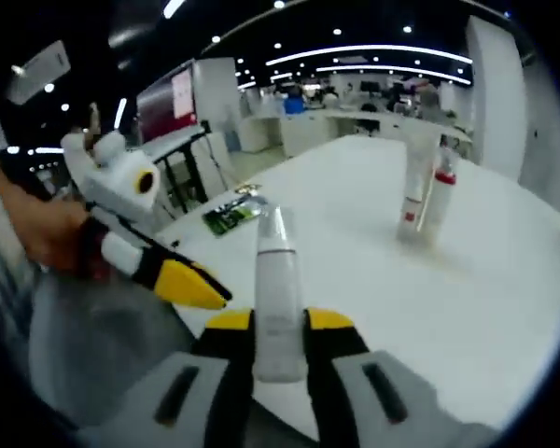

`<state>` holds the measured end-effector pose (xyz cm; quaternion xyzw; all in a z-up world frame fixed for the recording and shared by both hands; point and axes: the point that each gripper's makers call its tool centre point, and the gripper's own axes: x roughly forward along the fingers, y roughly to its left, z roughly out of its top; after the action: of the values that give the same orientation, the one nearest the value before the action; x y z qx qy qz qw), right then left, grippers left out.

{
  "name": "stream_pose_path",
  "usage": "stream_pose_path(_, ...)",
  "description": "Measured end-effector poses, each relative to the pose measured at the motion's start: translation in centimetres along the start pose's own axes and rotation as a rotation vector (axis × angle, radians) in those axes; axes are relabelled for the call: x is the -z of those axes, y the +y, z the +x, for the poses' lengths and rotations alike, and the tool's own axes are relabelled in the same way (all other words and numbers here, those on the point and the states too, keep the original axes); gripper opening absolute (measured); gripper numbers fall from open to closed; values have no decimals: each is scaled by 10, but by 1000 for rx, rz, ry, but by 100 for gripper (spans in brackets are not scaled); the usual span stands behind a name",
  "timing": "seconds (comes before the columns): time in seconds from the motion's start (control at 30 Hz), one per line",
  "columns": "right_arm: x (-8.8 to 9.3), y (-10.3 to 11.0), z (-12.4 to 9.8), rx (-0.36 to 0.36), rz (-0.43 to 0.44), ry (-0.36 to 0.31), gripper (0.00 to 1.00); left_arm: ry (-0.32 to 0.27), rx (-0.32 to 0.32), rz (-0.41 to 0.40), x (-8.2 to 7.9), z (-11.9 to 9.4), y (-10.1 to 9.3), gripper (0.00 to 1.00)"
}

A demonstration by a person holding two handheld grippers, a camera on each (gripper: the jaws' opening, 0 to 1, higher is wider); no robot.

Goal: Arrange the skincare products in the storage area until every visible bottle or jar stands upright without overlapping.

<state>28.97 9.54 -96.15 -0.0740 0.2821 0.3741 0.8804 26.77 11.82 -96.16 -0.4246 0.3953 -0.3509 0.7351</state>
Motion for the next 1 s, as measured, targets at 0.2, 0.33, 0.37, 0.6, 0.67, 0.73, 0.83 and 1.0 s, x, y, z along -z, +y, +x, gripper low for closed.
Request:
stream_pose_path(0.2, 3, 13, 6, -31, -90, 32, 18, -34, 65, -18, -2, 0, 1, 26)
stream_pose_path(0.33, -1, 24, 5, -88, -68, 15, 18, -88, 81, -87, -11, -3, 7, 28)
stream_pose_path(0.37, -3, 25, 5, -95, -74, 4, 18, -103, 85, -89, -14, -4, 7, 27)
stream_pose_path(0.6, -9, 37, 5, -158, -54, -27, 18, -120, 106, -132, -16, -5, 7, 24)
stream_pose_path(0.67, -8, 38, 6, -166, -45, -26, 18, -125, 110, -120, -17, -6, 8, 24)
stream_pose_path(0.73, -8, 39, 6, -173, -40, -29, 18, -132, 124, -105, -19, -9, 5, 22)
stream_pose_path(0.83, -8, 43, 7, -209, -42, -39, 20, -116, 147, -4, -21, -11, -1, 21)
stream_pose_path(1.0, -17, 52, -1, -346, 191, -96, 21, 68, 170, 217, -10, -15, -8, 20)
